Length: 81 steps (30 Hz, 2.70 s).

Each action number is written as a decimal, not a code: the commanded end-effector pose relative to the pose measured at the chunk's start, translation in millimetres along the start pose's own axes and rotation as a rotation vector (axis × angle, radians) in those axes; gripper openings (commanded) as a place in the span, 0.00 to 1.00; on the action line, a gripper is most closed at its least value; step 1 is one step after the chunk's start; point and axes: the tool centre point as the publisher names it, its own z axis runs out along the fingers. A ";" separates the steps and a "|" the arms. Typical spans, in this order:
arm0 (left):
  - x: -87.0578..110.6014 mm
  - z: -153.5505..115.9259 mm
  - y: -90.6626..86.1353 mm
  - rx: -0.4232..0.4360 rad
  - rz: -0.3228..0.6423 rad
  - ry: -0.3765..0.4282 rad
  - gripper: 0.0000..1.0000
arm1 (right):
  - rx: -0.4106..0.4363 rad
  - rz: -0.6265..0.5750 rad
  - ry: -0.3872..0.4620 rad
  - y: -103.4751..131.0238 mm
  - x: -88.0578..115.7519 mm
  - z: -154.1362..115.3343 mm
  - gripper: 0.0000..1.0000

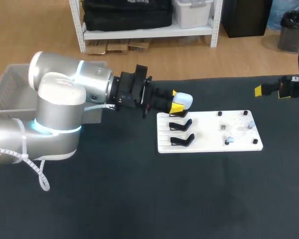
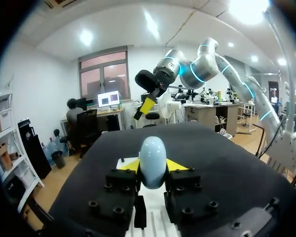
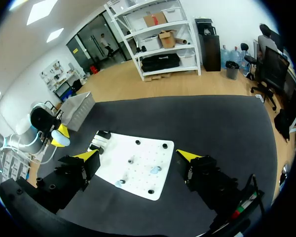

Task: Pick up each earbud case from the left stands, insert the matching earbuds, close the lid, and place the case in the box.

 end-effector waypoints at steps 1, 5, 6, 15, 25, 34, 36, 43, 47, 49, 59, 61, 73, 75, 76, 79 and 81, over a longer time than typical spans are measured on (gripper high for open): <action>0.9 0.8 -1.1 -0.006 0.003 -0.003 0.00 | -0.003 -0.001 0.001 -0.9 -0.4 -0.1 1.00; 0.9 0.8 -1.1 -0.006 0.003 -0.003 0.00 | -0.003 -0.001 0.001 -0.9 -0.4 -0.1 1.00; 0.9 0.8 -1.1 -0.006 0.003 -0.003 0.00 | -0.003 -0.001 0.001 -0.9 -0.4 -0.1 1.00; 0.9 0.8 -1.1 -0.006 0.003 -0.003 0.00 | -0.003 -0.001 0.001 -0.9 -0.4 -0.1 1.00; 1.9 0.5 -13.3 -0.068 -0.012 -0.150 0.00 | -0.017 0.009 0.014 0.3 4.3 -2.3 1.00; -2.3 8.8 -12.3 -0.032 -0.001 -0.217 0.00 | -0.087 -0.048 0.037 41.8 26.3 -19.5 1.00; -3.8 9.7 -11.3 -0.021 0.002 -0.221 0.00 | -0.096 -0.071 0.042 53.9 31.8 -21.6 1.00; -5.8 18.6 -7.7 0.007 -0.006 -0.229 0.00 | -0.091 -0.150 0.075 87.0 49.6 -20.1 1.00; -5.3 22.1 -6.1 0.012 -0.011 -0.245 0.00 | -0.083 -0.179 0.088 102.5 56.9 -17.9 1.00; -5.4 22.6 -6.0 0.012 -0.010 -0.252 0.00 | -0.087 -0.184 0.091 109.5 58.2 -17.5 1.00; -4.9 26.8 -6.6 0.002 0.000 -0.282 0.00 | -0.111 -0.169 0.105 132.8 57.2 -9.1 1.00; -4.9 26.9 -6.7 -0.001 0.002 -0.282 0.00 | -0.110 -0.161 0.113 135.1 57.4 -6.7 1.00; -4.8 26.8 -6.8 -0.011 0.000 -0.280 0.00 | -0.096 -0.178 0.144 158.1 51.1 13.9 1.00; -4.8 26.8 -6.8 -0.011 0.000 -0.280 0.00 | -0.091 -0.184 0.152 161.1 49.3 18.9 1.00; -4.8 26.8 -6.8 -0.011 0.000 -0.280 0.00 | -0.091 -0.185 0.156 162.4 48.5 22.0 1.00; -4.8 26.8 -6.8 -0.011 0.000 -0.280 0.00 | -0.083 -0.198 0.173 166.9 47.3 31.6 1.00; -4.8 26.8 -6.8 -0.011 0.000 -0.280 0.00 | -0.088 -0.198 0.180 169.4 46.9 35.6 1.00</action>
